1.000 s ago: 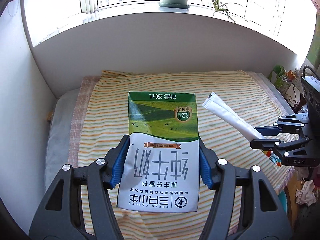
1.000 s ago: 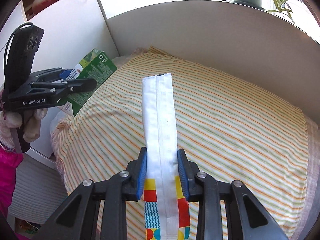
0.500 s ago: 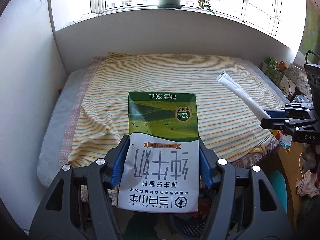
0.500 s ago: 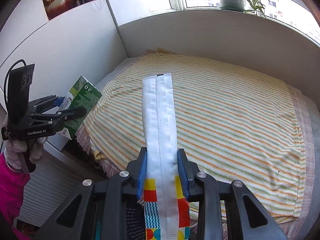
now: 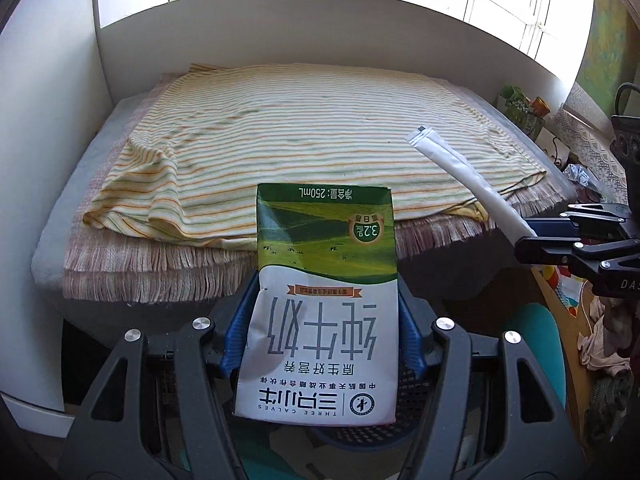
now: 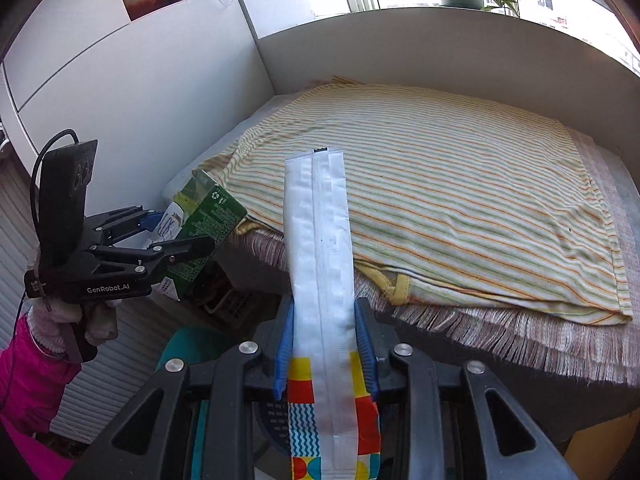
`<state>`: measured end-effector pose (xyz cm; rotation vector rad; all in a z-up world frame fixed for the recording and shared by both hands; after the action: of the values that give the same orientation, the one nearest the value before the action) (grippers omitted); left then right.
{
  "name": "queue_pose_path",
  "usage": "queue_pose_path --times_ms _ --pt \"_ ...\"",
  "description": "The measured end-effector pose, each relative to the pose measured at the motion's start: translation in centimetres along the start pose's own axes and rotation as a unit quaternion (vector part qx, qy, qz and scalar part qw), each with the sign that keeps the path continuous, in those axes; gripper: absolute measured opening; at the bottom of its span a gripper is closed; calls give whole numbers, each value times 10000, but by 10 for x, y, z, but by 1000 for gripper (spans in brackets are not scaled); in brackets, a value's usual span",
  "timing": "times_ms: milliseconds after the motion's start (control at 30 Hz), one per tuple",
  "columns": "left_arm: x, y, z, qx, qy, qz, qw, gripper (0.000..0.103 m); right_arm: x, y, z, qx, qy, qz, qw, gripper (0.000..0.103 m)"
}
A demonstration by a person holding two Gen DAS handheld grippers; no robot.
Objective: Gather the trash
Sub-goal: 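Carry the milk carton and strip packet over the blue wastebasket, then open both grippers over the wastebasket, dropping carton and packet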
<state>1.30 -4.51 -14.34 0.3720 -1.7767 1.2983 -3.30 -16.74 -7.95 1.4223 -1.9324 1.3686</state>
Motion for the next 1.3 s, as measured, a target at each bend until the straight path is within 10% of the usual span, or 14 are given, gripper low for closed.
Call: queue_pose_path --times_ms 1300 --pt "-110 118 75 216 534 -1482 9873 64 -95 108 35 -605 208 -1067 9922 34"
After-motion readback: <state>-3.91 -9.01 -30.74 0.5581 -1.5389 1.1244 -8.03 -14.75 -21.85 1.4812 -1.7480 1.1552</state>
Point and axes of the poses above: each gripper's, at about its wrist camera, not at the fingertips, and x roughly against the way its jaws point, z to its right, y to its underside, the point moved 5 cm from there along -x, roughly the way its jaws point, and after that the axes turned 13 degrees about -x, right-handed, at the moved point
